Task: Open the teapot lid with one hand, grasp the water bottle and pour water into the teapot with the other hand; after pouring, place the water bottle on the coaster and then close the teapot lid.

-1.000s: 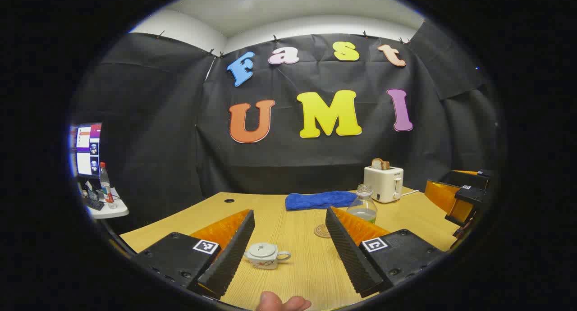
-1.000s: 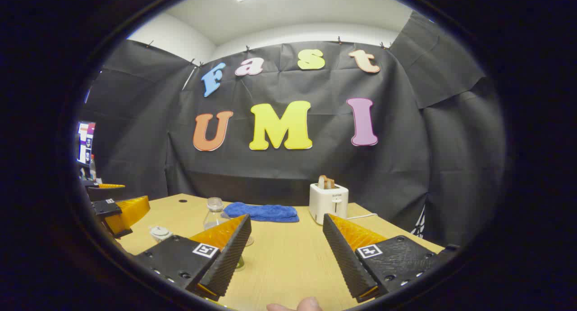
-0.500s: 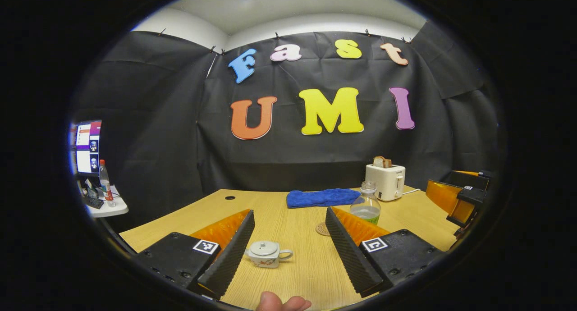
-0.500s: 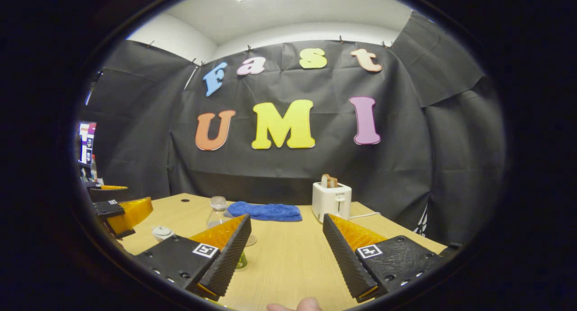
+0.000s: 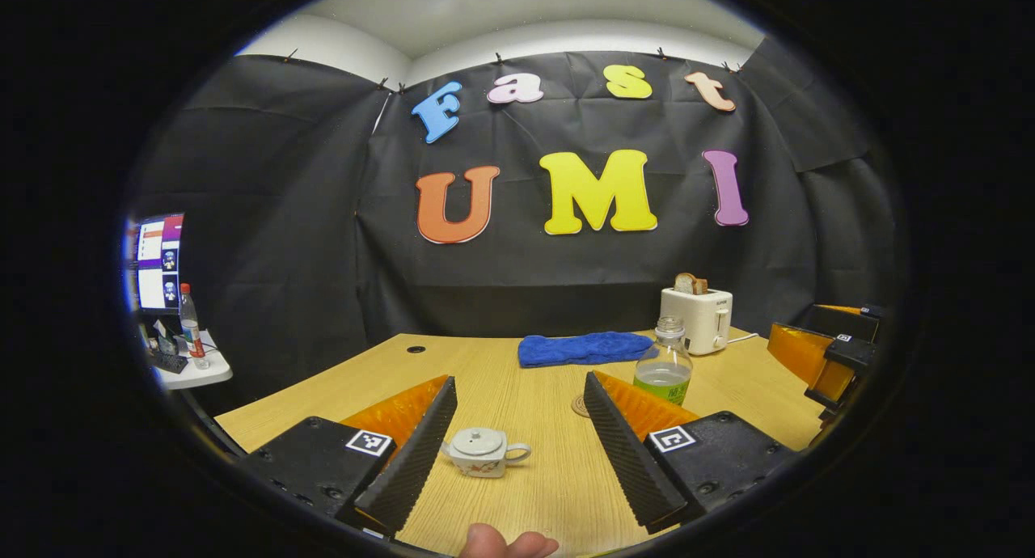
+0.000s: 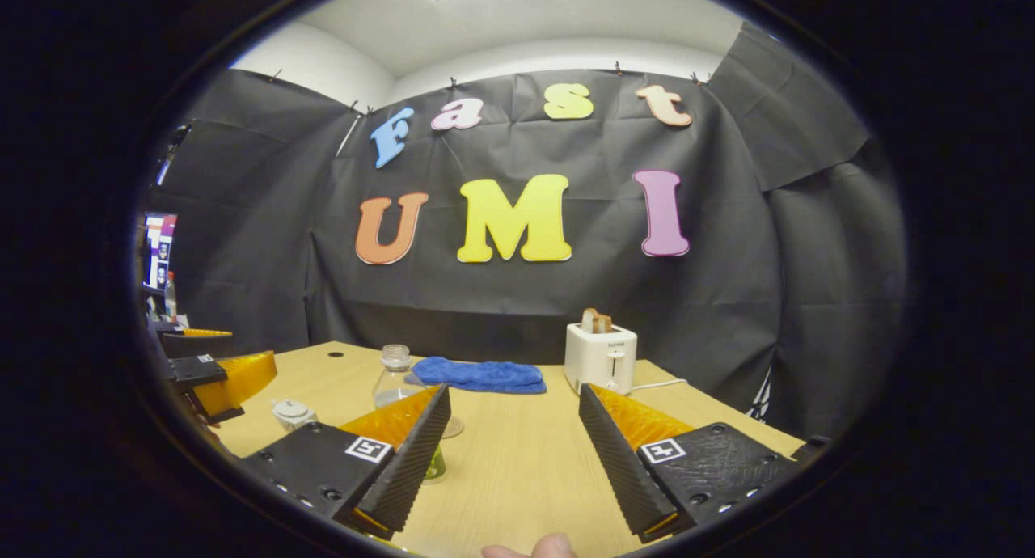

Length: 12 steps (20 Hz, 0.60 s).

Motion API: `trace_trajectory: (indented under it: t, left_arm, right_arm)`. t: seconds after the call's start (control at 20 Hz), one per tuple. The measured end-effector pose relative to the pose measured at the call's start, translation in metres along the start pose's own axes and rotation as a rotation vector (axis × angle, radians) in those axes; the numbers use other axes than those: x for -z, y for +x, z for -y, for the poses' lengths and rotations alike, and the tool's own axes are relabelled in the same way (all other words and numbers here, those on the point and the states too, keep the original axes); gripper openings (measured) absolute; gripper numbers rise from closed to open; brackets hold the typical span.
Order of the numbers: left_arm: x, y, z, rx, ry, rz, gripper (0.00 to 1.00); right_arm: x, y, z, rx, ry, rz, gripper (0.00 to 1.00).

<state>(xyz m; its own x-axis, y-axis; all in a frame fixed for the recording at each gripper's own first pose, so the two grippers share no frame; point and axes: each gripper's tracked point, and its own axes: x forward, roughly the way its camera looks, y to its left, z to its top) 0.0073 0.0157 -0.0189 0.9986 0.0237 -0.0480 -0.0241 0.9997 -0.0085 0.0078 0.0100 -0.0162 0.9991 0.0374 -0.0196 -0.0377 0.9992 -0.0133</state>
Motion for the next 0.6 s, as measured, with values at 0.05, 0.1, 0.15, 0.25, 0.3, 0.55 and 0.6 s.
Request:
trace_trajectory:
  t: [0.05,0.1,0.15,0.25,0.3,0.55,0.6]
  left_arm:
    - [0.004,-0.001,-0.002,-0.008,-0.001,-0.005,0.99]
    - [0.008,-0.001,-0.006,-0.019,-0.005,-0.012,0.99]
    - [0.016,0.000,-0.008,-0.023,-0.007,-0.026,0.99]
    - [0.032,0.002,-0.015,-0.027,-0.009,-0.064,0.99]
    - [0.039,0.003,-0.019,-0.036,-0.008,-0.081,0.99]
    - [0.061,0.021,-0.027,-0.042,-0.019,-0.135,0.99]
    - [0.062,0.027,-0.027,-0.039,-0.020,-0.145,0.98]
  right_arm:
    - [0.003,0.001,0.002,0.001,-0.004,-0.003,0.95]
    - [0.006,0.003,0.004,-0.001,-0.004,-0.008,0.95]
    - [0.011,0.005,0.003,-0.005,0.000,-0.016,0.96]
    - [0.021,0.009,0.005,-0.010,0.016,-0.038,0.98]
    - [0.025,0.012,0.005,-0.013,0.024,-0.050,0.97]
    - [0.042,0.014,0.013,-0.008,0.021,-0.092,0.95]
    - [0.042,0.014,0.016,-0.001,0.023,-0.095,0.95]
